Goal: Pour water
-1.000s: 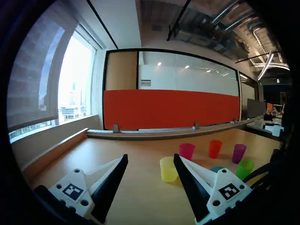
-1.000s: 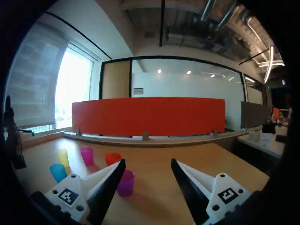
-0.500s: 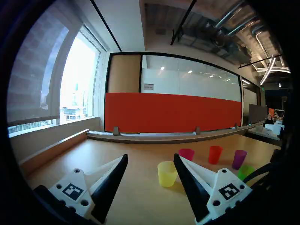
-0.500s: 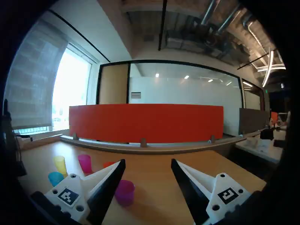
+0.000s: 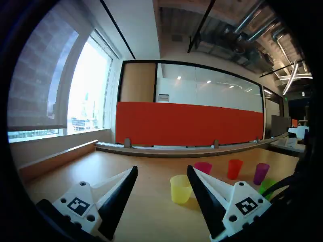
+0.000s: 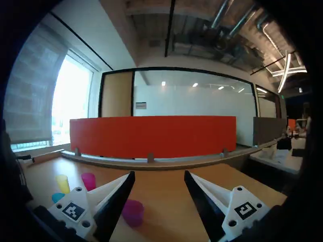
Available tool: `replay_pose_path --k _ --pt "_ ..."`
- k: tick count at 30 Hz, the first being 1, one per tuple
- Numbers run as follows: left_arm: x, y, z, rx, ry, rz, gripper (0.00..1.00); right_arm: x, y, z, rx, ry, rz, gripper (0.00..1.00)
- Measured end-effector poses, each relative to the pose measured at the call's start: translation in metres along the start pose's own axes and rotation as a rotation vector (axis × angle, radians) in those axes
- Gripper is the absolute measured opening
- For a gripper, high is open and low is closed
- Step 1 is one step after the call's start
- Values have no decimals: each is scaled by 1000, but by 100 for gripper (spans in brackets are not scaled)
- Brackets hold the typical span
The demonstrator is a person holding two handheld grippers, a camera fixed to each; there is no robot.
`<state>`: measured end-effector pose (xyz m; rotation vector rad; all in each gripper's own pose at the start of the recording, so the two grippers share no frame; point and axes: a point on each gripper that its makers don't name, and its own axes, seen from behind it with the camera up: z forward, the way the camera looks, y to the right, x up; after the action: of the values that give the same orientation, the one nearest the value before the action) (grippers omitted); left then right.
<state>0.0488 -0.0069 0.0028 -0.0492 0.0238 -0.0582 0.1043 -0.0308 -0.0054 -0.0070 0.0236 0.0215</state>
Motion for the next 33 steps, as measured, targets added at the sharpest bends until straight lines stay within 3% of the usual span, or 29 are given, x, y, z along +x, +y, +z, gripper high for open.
replay_pose_path --k 7,21,33 --pt "-8 -2 3 22 10 -3 90 1 5 -1 -16 -10 49 94" --pt "-20 1 -1 49 9 13 90 -3 2 -2 -5 -18 46 94" --pt "-32 -5 -4 61 5 -1 90 0 4 -6 0 -12 70 94"
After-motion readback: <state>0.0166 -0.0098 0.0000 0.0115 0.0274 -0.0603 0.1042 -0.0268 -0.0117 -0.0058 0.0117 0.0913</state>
